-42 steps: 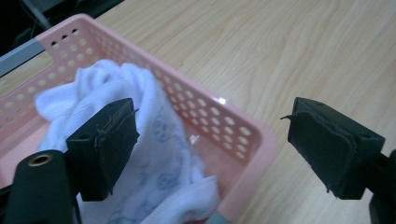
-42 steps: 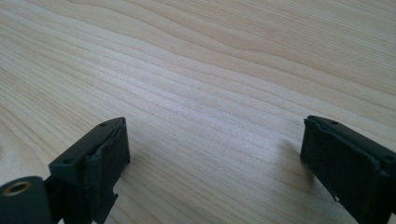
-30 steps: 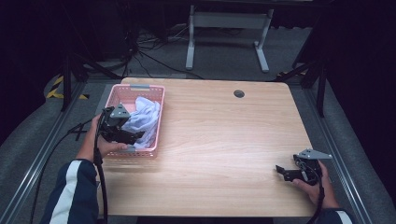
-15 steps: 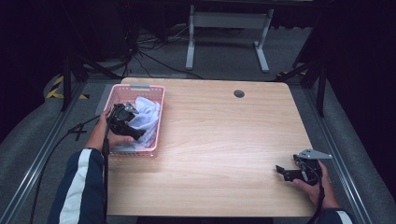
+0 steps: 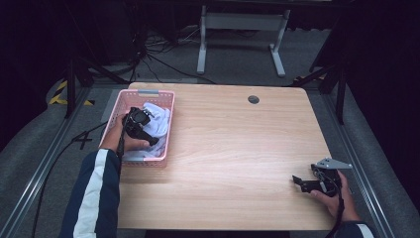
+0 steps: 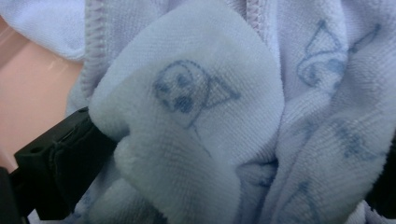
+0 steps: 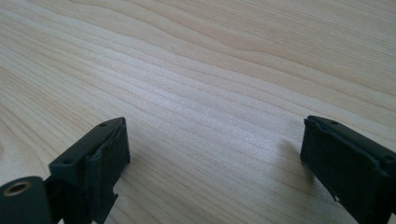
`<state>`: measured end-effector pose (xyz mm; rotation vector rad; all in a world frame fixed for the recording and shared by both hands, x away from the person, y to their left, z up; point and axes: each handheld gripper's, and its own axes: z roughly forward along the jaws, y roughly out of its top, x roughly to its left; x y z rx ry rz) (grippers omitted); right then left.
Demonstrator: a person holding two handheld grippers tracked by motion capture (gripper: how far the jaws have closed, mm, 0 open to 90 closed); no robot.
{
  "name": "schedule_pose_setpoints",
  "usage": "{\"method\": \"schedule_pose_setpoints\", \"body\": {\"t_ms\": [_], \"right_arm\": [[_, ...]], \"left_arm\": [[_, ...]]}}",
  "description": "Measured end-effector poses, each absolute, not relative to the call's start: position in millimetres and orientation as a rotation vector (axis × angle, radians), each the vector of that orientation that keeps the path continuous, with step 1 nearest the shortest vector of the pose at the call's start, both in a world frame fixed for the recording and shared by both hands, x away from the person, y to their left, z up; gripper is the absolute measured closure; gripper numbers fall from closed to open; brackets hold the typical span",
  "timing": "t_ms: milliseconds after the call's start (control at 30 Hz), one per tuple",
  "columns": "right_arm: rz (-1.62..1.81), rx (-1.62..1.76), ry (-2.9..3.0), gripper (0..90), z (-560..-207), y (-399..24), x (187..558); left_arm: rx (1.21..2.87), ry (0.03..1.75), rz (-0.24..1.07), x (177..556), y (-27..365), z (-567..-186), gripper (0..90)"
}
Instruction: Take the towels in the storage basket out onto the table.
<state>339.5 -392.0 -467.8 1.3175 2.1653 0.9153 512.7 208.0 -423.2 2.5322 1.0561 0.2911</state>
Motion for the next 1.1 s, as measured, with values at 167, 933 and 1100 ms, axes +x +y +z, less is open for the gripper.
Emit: {"method": "schedule_pose_setpoints", "body": {"t_ms": [167, 933, 1100], "right_arm": [[0.915, 1.317, 2.166, 8.4, -467.8, -391.9, 339.5], [0.918, 1.312, 2.174, 8.4, -467.5, -391.2, 339.8], [0.917, 1.309, 2.178, 8.4, -467.5, -391.3, 339.5]], "left_arm": [[2.536, 1.099, 0.277, 514.9, 203.8, -429.5, 0.0], [2.526, 1.172, 0.466, 504.8, 193.3, -418.4, 52.4], [2.459, 1.18, 0.506, 502.5, 199.4, -412.9, 62.4]]}}
